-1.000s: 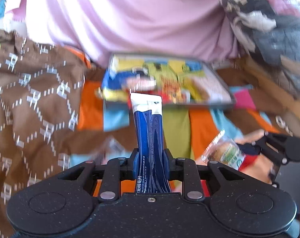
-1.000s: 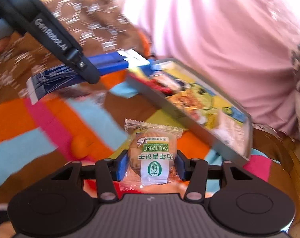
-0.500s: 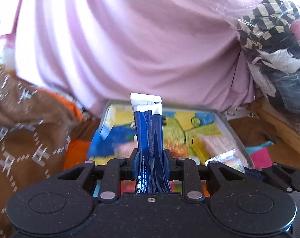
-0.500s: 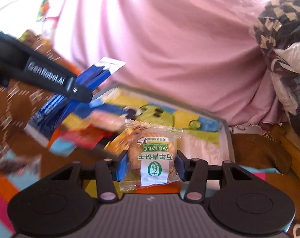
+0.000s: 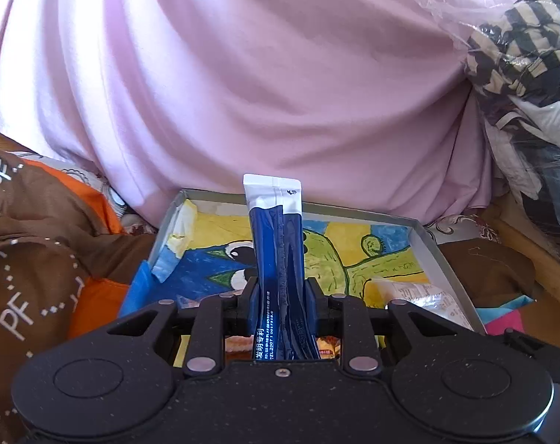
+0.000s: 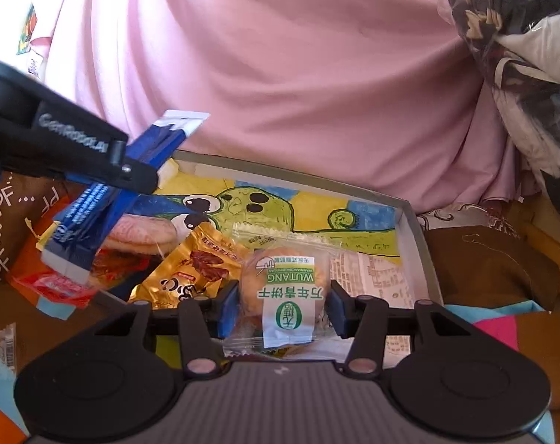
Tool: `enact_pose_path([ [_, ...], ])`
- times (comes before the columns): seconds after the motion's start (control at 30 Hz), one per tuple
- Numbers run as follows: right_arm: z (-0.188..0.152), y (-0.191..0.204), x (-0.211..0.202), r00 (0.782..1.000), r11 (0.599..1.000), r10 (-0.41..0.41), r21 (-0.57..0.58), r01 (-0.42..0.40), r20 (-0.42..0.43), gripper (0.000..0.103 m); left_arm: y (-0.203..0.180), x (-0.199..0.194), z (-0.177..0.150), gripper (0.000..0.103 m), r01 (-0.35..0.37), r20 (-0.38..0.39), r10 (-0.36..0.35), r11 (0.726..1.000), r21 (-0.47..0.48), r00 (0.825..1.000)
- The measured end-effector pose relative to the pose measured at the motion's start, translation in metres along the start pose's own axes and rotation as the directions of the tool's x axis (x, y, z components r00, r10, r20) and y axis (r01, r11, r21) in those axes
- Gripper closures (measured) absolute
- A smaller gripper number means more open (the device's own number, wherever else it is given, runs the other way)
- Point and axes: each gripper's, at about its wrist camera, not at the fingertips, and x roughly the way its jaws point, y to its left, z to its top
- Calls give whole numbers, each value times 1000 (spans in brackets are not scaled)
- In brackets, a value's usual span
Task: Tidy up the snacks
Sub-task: 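Lift and carry the blue stick pack and WUTANG cake toward the grey tray, then lower both held snacks into the grey tray and open both tools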
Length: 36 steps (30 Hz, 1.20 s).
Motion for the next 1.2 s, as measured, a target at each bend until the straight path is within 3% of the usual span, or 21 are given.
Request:
enact_pose_path([
  [0.17,3,2,2,1000,1000,17,-3,-17,5,48,-7,14,0,74,-6,-25,6,1000,19,1000],
  [0.23,2,2,1,1000,1000,25,0,-25,10,38,-8,18,-3,73,-19,-33,20,999,36,999],
  [0.27,1,2,0,1000,1000,21,0,-21,13,27,-9,19,-4,72,-27,-33,28,999,41,999],
  [0.3,0,2,-1,1000,1000,18,0,-18,16,20,-9,19,-6,68,-36,-29,37,999,41,999],
  [0.37,-2,1,-4,1000,1000,14,0,-14,26,15,-7,20,-7,39,-50,-31,51,998,30,998],
  [0.4,-3,0,-6,999,1000,11,-5,-10,31,12,-6,19,-8,33,-63,-27,64,998,19,998],
  [0.6,-3,-6,-19,997,1000,-30,6,30,76,1,8,7,-4,19,-88,4,88,993,-76,996],
  [0.77,3,-8,-35,990,998,-57,27,54,126,0,11,-10,2,8,-98,48,102,991,-94,994],
  [1.2,24,0,-81,976,998,-55,28,50,212,0,25,-63,7,1,-130,87,140,986,-105,986],
])
